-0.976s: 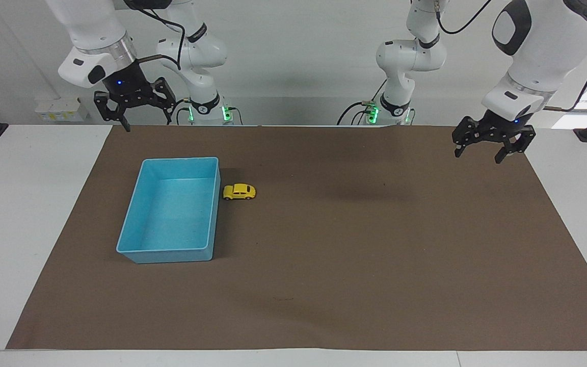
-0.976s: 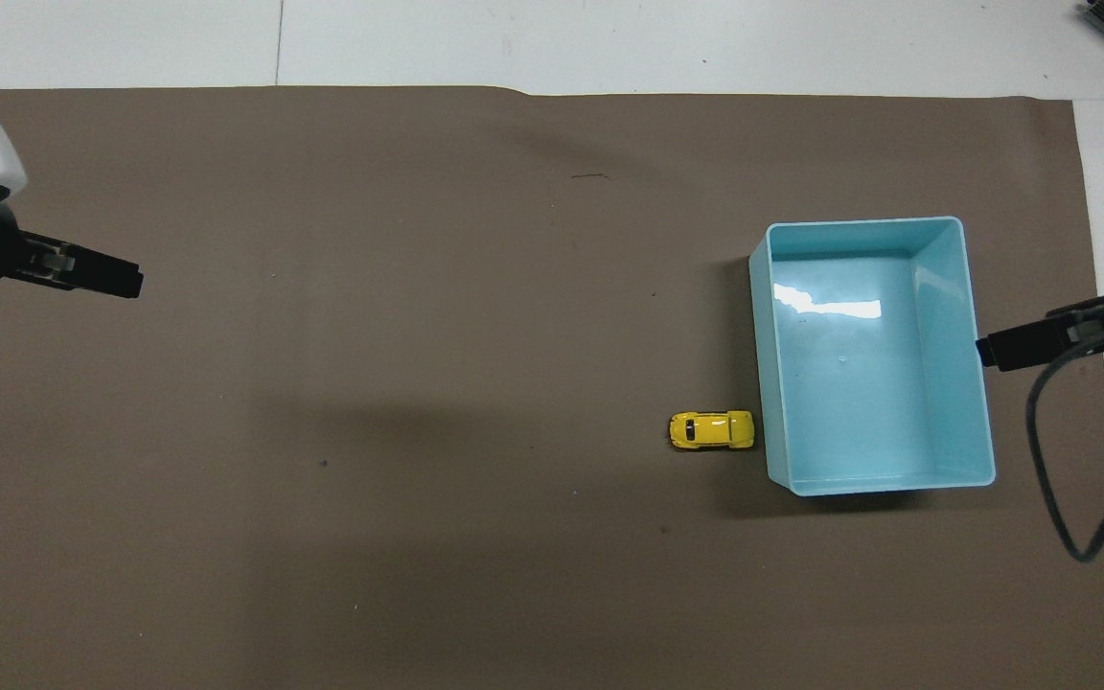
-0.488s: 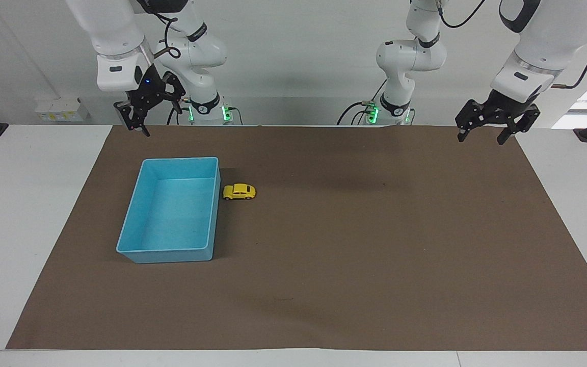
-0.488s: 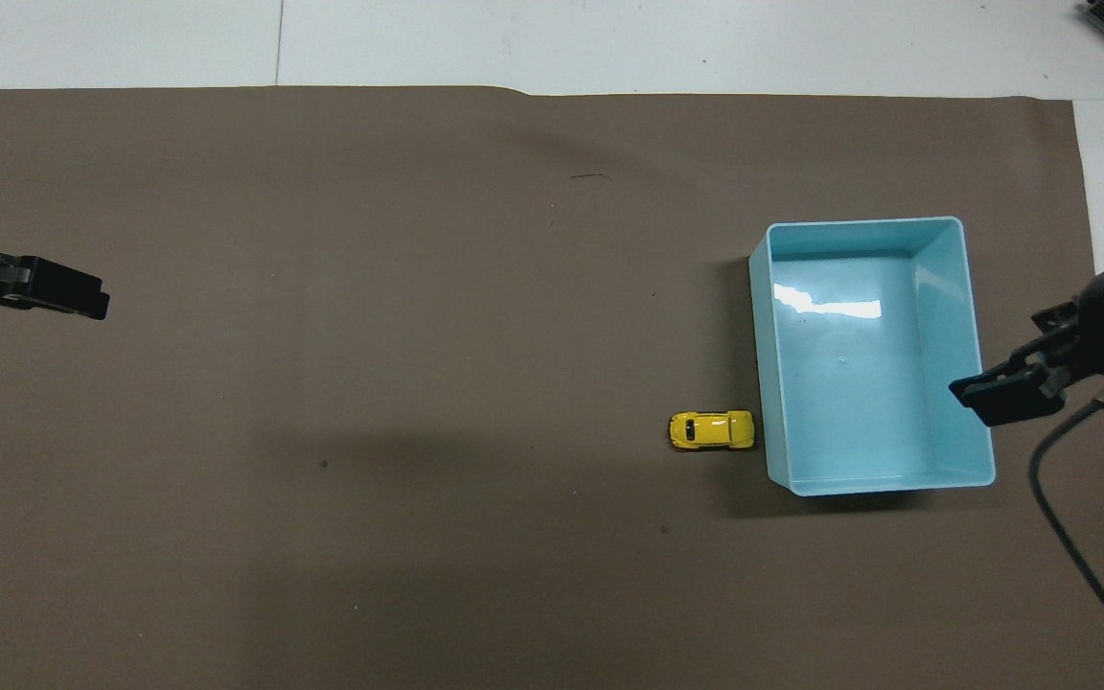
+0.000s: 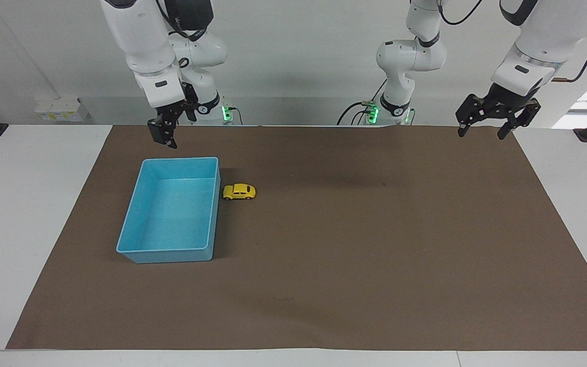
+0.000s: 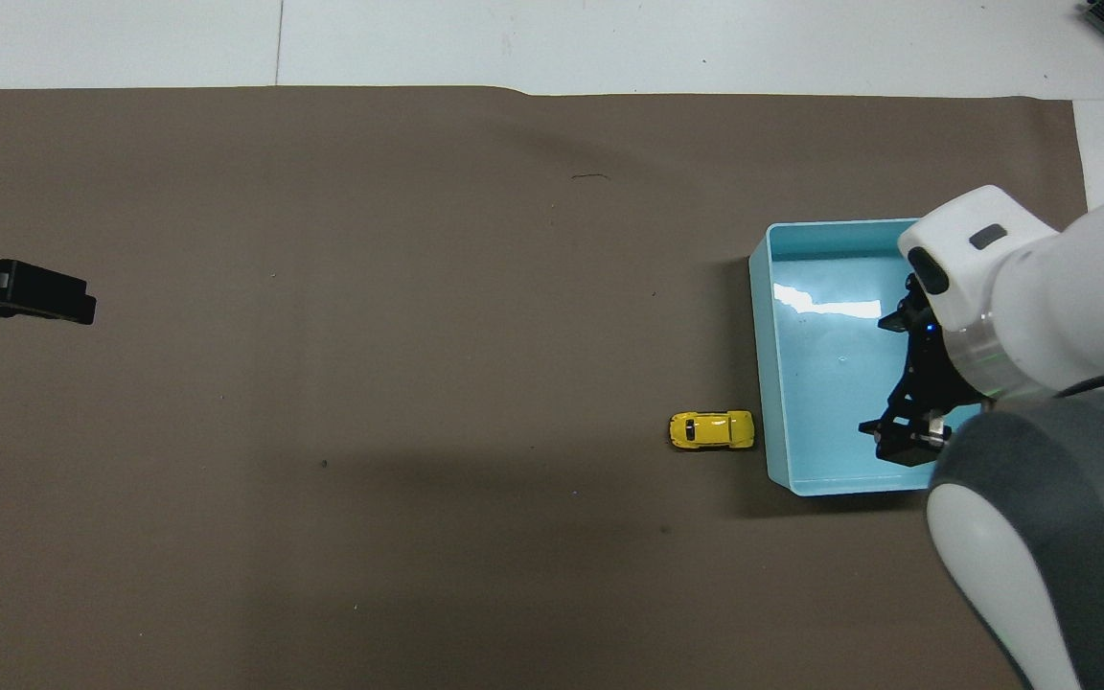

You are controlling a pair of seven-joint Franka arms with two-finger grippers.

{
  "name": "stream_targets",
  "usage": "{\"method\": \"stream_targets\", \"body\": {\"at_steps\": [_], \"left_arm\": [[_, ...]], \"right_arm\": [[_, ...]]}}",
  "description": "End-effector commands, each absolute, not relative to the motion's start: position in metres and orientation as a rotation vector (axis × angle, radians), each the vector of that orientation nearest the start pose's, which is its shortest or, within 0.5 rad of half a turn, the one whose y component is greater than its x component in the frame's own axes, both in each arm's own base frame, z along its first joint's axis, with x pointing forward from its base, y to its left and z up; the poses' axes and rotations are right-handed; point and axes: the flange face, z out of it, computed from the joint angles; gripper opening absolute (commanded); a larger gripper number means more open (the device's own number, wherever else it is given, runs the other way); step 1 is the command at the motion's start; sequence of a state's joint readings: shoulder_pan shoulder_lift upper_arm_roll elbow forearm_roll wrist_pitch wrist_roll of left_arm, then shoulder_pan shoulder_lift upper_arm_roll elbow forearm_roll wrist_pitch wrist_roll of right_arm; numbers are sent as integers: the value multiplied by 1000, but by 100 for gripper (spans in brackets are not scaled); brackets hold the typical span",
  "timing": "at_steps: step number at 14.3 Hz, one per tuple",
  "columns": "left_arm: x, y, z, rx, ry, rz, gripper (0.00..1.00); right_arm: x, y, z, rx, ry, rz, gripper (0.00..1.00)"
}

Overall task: Wind up and store yellow beetle car
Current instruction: 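Reach the right gripper down to the yellow car beside the bin, then grasp the yellow car with the right gripper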

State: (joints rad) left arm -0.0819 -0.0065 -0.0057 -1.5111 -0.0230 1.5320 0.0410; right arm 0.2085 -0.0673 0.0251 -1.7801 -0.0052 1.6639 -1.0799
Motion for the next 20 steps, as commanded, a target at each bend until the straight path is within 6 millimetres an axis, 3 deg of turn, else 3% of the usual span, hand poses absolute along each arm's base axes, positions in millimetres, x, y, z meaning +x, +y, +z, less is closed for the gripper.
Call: {"method": "stream_targets", "body": {"at_steps": [1, 3, 5, 7, 14, 16, 18, 20], "left_arm": [[541, -49, 655, -3162, 189, -31, 100], [541, -47, 654, -3162, 182, -28, 100], [541, -48, 654, -3162, 187, -28, 100], [541, -49, 655, -3162, 187, -31, 100], [541, -48, 654, -3162, 187, -28, 100], [541, -48, 654, -3162, 187, -28, 100], [541, -48, 655, -3162, 187, -31, 100], [541, -48, 654, -3162, 187, -28, 100]], "right_arm": [[521, 139, 532, -2411, -2021, 62, 100], [527, 160, 497, -2362, -2065, 87, 100], [528, 174, 485, -2341, -2096, 72, 100], [529, 174, 480, -2323, -2109, 82, 100], [510, 168, 400, -2265, -2172, 70, 100], [506, 169, 386, -2263, -2184, 51, 100], [494, 183, 367, -2235, -2222, 28, 100], [486, 183, 349, -2239, -2230, -8, 100]]}}
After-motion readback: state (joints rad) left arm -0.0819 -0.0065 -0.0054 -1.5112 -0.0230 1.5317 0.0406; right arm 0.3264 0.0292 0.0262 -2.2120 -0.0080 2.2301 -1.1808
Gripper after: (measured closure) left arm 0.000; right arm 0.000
